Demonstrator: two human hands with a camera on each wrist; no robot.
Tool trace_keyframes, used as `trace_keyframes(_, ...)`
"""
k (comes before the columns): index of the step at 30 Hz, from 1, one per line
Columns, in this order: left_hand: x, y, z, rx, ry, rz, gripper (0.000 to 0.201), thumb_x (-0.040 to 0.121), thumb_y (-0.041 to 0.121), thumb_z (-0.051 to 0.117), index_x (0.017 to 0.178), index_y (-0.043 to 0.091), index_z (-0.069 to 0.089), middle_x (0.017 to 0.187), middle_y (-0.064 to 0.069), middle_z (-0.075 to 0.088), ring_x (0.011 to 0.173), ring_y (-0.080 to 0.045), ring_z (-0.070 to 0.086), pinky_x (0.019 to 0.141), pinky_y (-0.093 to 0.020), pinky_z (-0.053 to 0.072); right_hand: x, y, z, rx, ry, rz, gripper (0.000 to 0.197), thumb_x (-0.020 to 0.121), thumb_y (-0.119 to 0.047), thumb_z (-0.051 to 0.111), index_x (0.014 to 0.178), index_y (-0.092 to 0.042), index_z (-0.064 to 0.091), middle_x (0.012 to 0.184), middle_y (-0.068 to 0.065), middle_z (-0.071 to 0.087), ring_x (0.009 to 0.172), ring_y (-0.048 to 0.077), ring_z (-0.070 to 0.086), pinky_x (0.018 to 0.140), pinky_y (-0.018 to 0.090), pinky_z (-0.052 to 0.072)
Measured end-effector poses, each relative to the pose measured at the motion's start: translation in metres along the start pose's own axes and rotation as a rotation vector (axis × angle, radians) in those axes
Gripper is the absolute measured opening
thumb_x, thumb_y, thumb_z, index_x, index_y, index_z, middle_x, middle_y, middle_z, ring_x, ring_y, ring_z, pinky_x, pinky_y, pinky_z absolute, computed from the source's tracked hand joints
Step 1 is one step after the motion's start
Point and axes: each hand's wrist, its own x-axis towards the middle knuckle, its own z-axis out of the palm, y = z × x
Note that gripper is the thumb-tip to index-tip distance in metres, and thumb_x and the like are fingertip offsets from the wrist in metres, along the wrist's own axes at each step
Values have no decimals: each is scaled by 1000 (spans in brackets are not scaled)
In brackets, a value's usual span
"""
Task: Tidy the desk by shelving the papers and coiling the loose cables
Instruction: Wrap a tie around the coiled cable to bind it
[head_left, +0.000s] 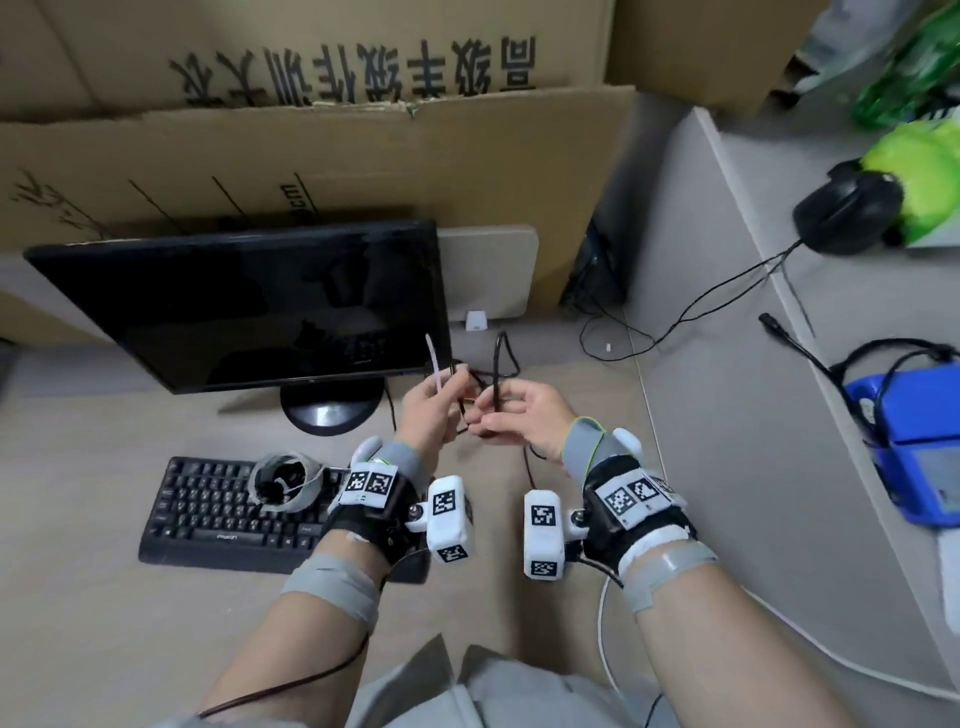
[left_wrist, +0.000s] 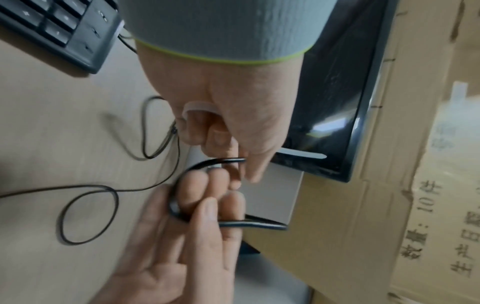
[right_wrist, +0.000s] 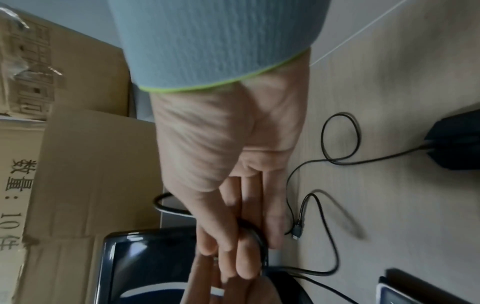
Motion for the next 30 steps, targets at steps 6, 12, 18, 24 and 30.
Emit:
trace_keyframes(6,-40,18,-25,224,-34,134,29,104,23,45,91,8,67,41,14,35,32,1,23,32,-12,16,-6,13,20,-112,320,-132,56,86,-6,69,134,-11,41,85,11,67,66,22,65,76,39,59)
trace_keyframes(12,-71,35,-48,492,-303,123,42,102,34,47,76,6,62,45,10,34,40,-5,24,39,-17,17,-7,8,42,-471,234,-206,67,86,-17,68,144,-33,40,77,-8,64,78,13,59,83,20,47)
trace_keyframes(18,-80,31,-78,519,-255,217,38,81,52,68,66,18,58,51,11,42,46,-7,33,48,-25,25,-27,-10,75,-798,-55,-199,24,93,-5,52,91,-19,73,70,-8,62,53,2,46,46,5,33)
trace_keyframes(24,-82,22,-100,444,-121,314,72,59,35,93,120,23,56,97,5,66,89,-3,65,83,-18,48,-17,-13,91,-655,-17,-224,26,97,-27,56,78,-19,71,68,0,60,58,16,45,63,29,41)
trace_keyframes(30,-92,29,-84,511,-216,323,24,85,24,77,97,3,74,88,-7,76,68,2,62,71,-13,45,-10,-29,94,-502,28,-247,13,97,-17,58,87,-10,61,66,3,62,48,11,49,46,20,43)
